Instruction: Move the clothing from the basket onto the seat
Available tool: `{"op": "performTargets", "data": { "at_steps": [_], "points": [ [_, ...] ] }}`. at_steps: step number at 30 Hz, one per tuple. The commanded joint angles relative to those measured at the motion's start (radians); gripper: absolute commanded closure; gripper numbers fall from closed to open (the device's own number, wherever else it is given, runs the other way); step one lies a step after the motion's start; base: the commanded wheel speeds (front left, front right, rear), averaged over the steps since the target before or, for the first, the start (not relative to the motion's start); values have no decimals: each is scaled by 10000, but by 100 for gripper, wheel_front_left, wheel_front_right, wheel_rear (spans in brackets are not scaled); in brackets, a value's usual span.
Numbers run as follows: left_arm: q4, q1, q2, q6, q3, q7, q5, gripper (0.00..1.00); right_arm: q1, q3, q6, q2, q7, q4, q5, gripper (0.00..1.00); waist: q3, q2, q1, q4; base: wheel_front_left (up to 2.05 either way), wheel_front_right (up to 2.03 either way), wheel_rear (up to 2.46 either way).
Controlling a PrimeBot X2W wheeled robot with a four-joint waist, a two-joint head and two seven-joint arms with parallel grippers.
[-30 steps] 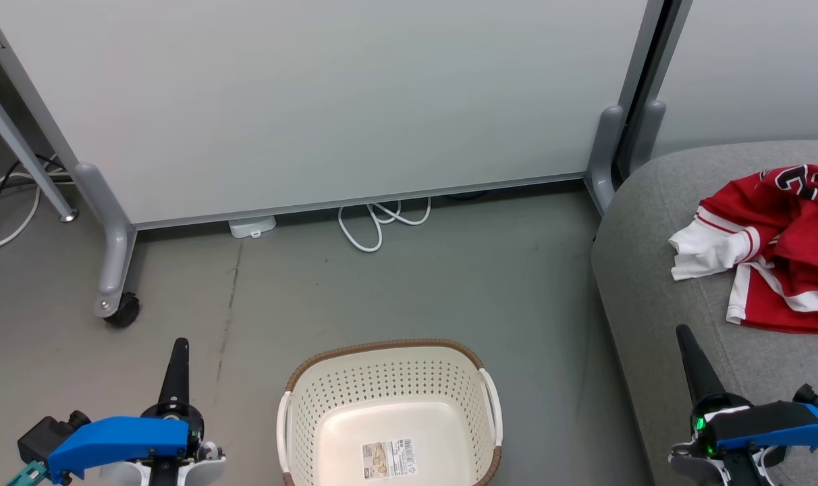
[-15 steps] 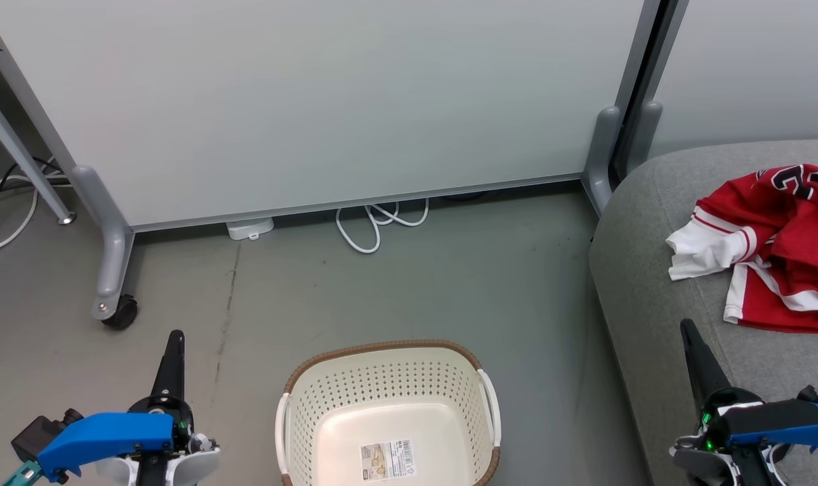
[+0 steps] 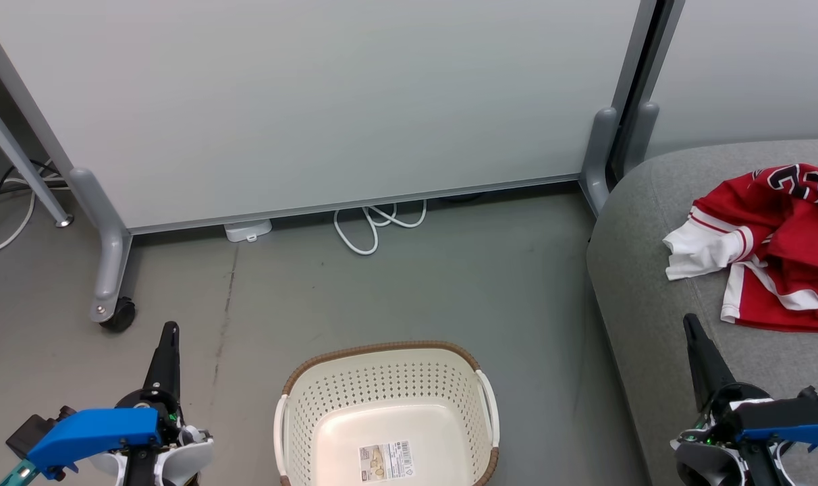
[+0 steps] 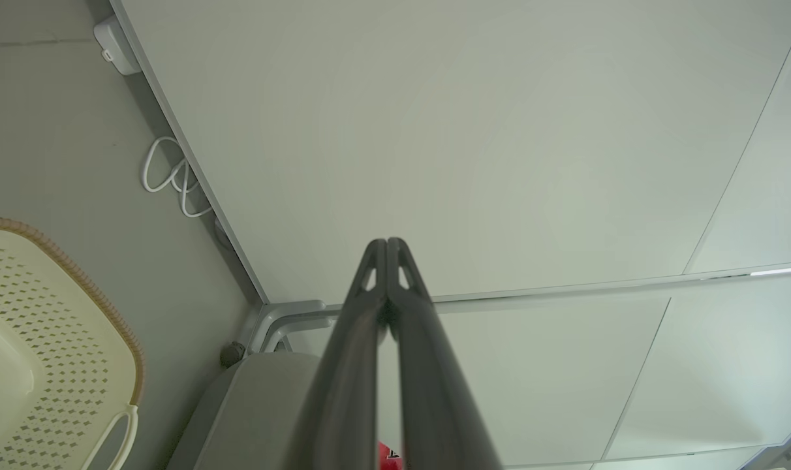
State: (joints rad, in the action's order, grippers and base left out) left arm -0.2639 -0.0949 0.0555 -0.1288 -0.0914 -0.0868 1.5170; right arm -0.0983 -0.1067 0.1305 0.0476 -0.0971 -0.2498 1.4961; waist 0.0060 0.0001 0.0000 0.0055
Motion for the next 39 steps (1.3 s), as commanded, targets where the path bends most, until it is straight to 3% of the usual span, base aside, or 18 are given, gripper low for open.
{"op": "performTargets", "data": {
  "at_steps": [1, 16, 39],
  "points": [
    [69, -149, -12, -31, -84, -52, 124, 100, -119, -38, 4, 42, -64, 57, 176, 100, -1, -1, 0, -2, 0, 0, 0],
    [223, -199, -66, -35, -275, -320, 989, 100, -165, -89, 4, 46, -188, 67, 1207, 100, -28, -1, 0, -54, 0, 0, 0],
    [220, -183, -63, -35, -271, -321, 962, 100, -163, -86, 4, 46, -189, 65, 1180, 100, -29, -1, 0, -55, 0, 0, 0]
  ]
}}
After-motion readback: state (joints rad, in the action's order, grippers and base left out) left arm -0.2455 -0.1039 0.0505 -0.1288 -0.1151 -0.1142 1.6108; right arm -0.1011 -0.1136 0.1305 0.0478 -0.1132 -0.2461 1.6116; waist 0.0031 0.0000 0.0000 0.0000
